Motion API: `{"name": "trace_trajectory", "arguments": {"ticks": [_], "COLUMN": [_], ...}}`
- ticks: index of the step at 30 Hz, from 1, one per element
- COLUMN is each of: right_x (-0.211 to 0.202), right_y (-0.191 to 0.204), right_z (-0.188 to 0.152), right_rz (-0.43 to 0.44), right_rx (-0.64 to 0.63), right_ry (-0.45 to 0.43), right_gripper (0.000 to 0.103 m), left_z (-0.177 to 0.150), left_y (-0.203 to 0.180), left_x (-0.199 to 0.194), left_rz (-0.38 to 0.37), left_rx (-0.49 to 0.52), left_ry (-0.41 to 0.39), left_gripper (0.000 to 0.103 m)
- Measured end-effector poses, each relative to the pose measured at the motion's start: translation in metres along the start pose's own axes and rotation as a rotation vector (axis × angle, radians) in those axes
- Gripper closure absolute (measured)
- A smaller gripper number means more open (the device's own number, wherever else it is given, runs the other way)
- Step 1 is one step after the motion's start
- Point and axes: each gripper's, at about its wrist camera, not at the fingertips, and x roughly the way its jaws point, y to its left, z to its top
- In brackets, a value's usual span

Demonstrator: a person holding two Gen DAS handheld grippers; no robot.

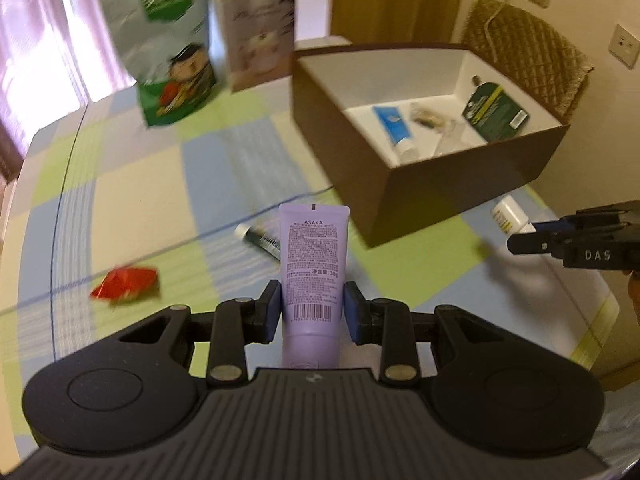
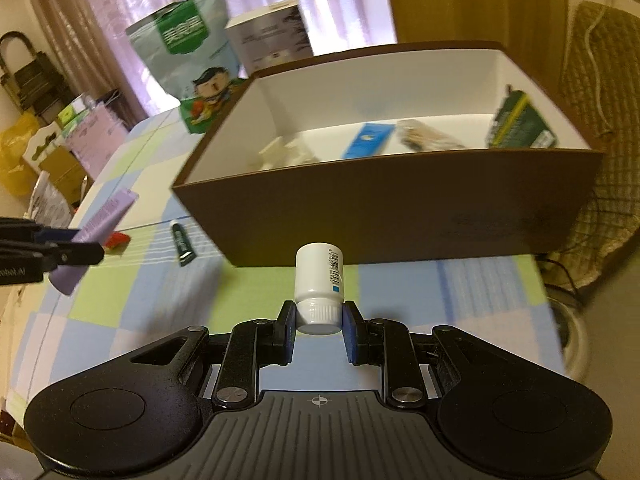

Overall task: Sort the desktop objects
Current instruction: 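Lift and carry the purple tube and white bottle with both grippers into the box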

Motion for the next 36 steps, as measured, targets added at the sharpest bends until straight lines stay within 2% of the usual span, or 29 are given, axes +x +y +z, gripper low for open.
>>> {"name": "trace_trajectory", "arguments": {"ticks": [8,15,23,32,36], "right_x": [-0.023,-0.047,-0.057,-0.055,-0.045], "right_y": [-0.034,-0.049,-0.067,-0.091,-0.102], "right_z": [0.013,0.038,0.061,0.098,0.117], "right_rz": [0.008,0.083,0.182,0.154,0.132], "right_rx": [0.017,0.024,0.108,0.066,0.034], "right_ry": [-0.017,-0.065,-0.100,-0.132,-0.131], "right_gripper": [0.076,0.076,0.076,0.076,0.076], "left_z": [0.029,0.050,0.069,0.102,0.125], "left_y": [-0.030,-0.044,-0.055,-0.068,-0.072], "left_x": [0.005,0.006,0.011,0.030,0.051], "left_rz": [-0.017,-0.032,-0.056,-0.104,-0.129], "left_rx": [0.051,0.082,0.106,0.189,0.254], "left_ry": [-0.036,-0.067,-0.088,-0.092,-0.059], "left_gripper": [0.075,0.075,0.075,0.075,0.075]}}
